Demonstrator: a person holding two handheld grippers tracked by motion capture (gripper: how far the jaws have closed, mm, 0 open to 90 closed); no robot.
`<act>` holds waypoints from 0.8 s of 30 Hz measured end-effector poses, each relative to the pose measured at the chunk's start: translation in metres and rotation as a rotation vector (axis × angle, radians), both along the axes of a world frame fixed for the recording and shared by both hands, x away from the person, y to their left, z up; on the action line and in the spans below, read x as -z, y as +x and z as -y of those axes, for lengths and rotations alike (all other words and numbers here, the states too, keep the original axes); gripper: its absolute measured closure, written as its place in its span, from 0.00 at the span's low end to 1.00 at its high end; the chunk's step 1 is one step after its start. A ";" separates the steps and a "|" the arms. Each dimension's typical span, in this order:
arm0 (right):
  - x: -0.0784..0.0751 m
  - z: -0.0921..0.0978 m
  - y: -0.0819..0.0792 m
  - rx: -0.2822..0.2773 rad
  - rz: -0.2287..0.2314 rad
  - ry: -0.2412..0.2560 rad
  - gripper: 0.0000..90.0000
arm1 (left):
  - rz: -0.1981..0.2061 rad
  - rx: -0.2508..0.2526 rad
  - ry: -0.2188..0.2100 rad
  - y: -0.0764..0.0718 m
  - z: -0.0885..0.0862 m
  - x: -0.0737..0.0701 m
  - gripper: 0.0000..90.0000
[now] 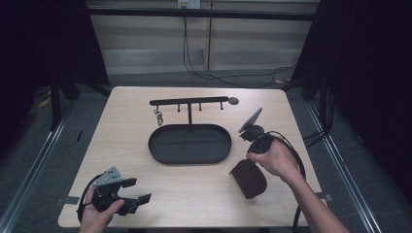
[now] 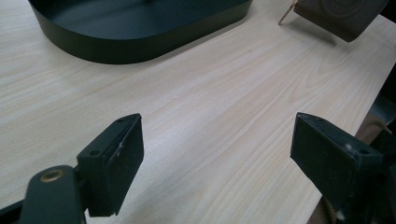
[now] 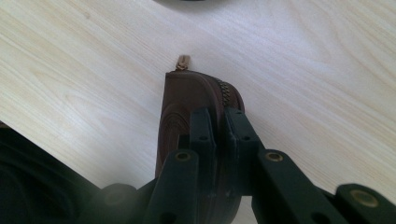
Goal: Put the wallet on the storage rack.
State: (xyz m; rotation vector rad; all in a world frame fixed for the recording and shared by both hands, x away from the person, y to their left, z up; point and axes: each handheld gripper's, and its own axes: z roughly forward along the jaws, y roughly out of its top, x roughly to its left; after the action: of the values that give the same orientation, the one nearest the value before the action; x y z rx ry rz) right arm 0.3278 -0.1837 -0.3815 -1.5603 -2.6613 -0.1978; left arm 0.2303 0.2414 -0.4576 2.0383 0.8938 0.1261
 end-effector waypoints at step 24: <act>-0.024 0.000 0.015 0.017 0.030 -0.013 0.92 | -0.018 -0.003 0.007 0.004 0.000 0.002 0.19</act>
State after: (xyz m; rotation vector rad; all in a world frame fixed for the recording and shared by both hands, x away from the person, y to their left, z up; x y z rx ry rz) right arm 0.3431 -0.1836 -0.3576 -1.5970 -2.6781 -0.2067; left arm 0.2340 0.2412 -0.4598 2.0476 0.9091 0.1128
